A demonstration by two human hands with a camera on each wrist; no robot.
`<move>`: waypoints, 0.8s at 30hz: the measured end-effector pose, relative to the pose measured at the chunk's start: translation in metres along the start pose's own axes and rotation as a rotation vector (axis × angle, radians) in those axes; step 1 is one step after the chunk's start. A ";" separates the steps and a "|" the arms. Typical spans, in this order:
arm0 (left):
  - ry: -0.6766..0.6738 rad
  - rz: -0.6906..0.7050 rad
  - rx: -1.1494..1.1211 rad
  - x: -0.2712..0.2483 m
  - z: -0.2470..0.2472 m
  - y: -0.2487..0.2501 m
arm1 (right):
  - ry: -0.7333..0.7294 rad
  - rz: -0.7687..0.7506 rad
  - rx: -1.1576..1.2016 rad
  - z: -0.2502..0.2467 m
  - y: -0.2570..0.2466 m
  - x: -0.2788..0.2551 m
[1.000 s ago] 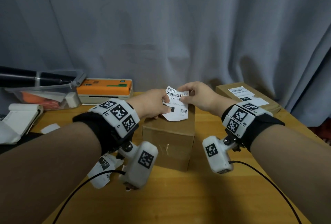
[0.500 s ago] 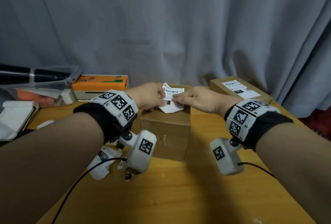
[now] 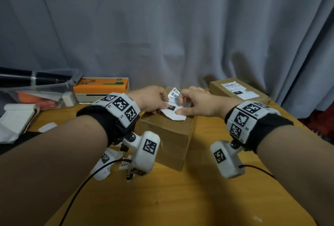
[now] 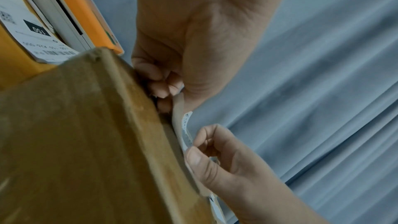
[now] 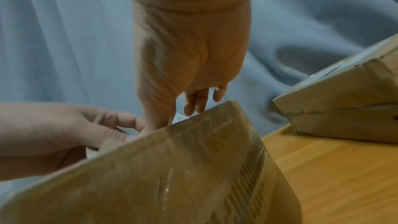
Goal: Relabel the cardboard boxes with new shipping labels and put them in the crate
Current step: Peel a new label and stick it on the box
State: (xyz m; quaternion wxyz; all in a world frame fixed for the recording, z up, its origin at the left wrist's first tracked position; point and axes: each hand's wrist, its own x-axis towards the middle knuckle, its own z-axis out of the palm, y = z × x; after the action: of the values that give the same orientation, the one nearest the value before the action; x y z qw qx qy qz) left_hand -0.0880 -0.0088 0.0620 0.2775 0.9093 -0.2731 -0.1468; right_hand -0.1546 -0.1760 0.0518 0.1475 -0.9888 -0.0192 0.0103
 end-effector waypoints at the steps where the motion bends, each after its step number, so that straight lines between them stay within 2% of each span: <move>1: 0.000 0.004 0.010 -0.001 0.000 0.001 | -0.011 -0.017 -0.001 -0.001 0.000 -0.002; 7: 0.006 0.022 0.006 -0.007 -0.001 0.000 | 0.052 -0.123 -0.054 0.003 -0.012 -0.016; 13: 0.043 -0.015 0.145 -0.020 -0.004 -0.002 | 0.052 -0.073 0.030 0.006 -0.014 -0.023; 17: 0.042 -0.064 0.263 -0.035 -0.005 -0.008 | -0.012 -0.053 0.016 0.013 -0.015 -0.029; 20: -0.028 -0.195 0.023 -0.044 0.000 -0.017 | -0.073 0.008 0.123 0.018 -0.017 -0.034; 24: -0.047 -0.258 -0.147 -0.047 0.007 -0.022 | -0.148 -0.016 0.025 0.017 -0.024 -0.036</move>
State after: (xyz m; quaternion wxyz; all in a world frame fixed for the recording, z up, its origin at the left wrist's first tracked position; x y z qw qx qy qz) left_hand -0.1200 0.0309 0.0489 0.3157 0.9103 -0.1491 -0.2222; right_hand -0.1921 -0.1495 0.0436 0.1581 -0.9832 -0.0379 0.0825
